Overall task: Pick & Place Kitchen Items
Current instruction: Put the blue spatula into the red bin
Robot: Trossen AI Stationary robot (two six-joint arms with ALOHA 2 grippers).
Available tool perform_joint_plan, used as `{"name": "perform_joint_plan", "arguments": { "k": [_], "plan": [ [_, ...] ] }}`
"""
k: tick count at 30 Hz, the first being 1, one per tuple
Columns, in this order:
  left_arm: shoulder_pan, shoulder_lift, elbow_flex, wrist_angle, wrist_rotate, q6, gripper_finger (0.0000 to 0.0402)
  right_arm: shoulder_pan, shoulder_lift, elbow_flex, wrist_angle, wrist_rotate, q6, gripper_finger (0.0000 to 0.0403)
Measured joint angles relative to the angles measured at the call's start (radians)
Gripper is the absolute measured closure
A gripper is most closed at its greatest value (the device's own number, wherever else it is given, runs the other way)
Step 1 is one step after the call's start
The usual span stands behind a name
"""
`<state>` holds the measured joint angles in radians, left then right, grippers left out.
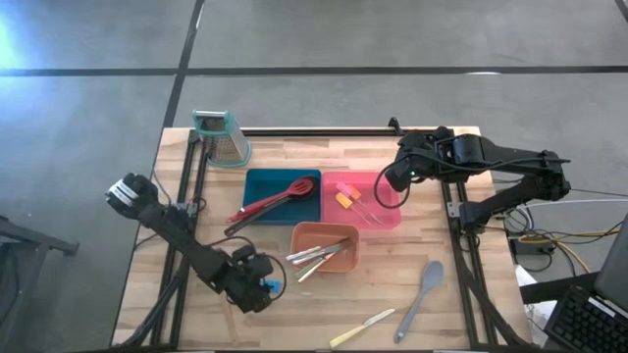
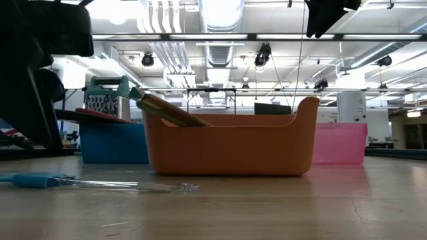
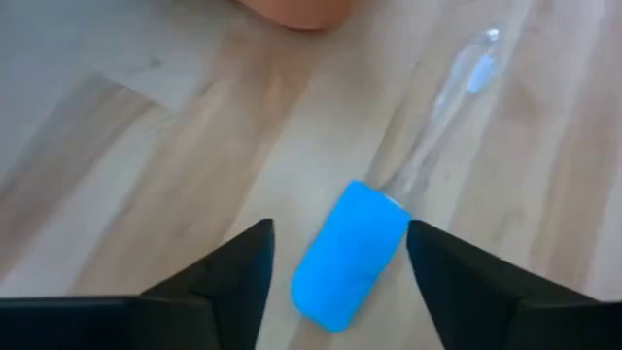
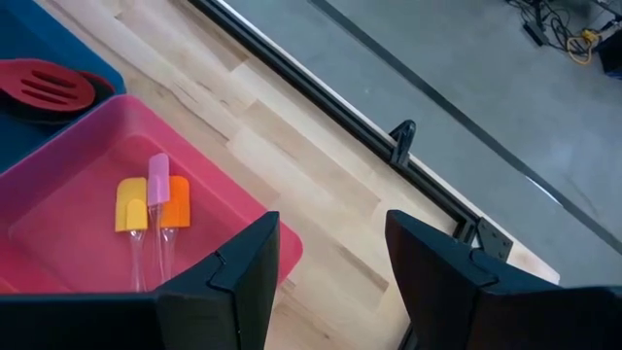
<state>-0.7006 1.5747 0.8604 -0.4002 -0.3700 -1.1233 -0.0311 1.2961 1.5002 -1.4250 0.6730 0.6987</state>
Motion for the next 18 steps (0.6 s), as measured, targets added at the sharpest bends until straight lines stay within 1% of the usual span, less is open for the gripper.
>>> {"name": "perform_joint_plan", "arguments": {
  "k": [3, 7, 10, 15, 18],
  "plan": [
    [-0.001, 0.023, 0.000, 0.053, 0.010, 0.013, 0.0138, 0.000, 0.000, 0.000, 0.000, -0.001, 0.000, 0.0218],
    [-0.002, 0.081, 0.001, 0.124, 0.035, 0.027, 0.0130, 0.000, 0.000, -0.001, 0.000, -0.001, 0.000, 0.0220],
    [-0.002, 0.133, 0.004, 0.159, 0.032, 0.041, 0.0131, 0.000, 0.000, -0.001, 0.000, -0.001, -0.001, 0.0220],
    [-0.002, 0.205, 0.009, 0.161, 0.042, 0.049, 0.0134, 0.000, 0.000, -0.001, 0.000, -0.001, -0.006, 0.0219],
    [-0.001, 0.227, 0.010, 0.156, 0.045, 0.056, 0.0155, 0.000, 0.000, -0.001, 0.000, -0.001, -0.006, 0.0222]
  ]
}}
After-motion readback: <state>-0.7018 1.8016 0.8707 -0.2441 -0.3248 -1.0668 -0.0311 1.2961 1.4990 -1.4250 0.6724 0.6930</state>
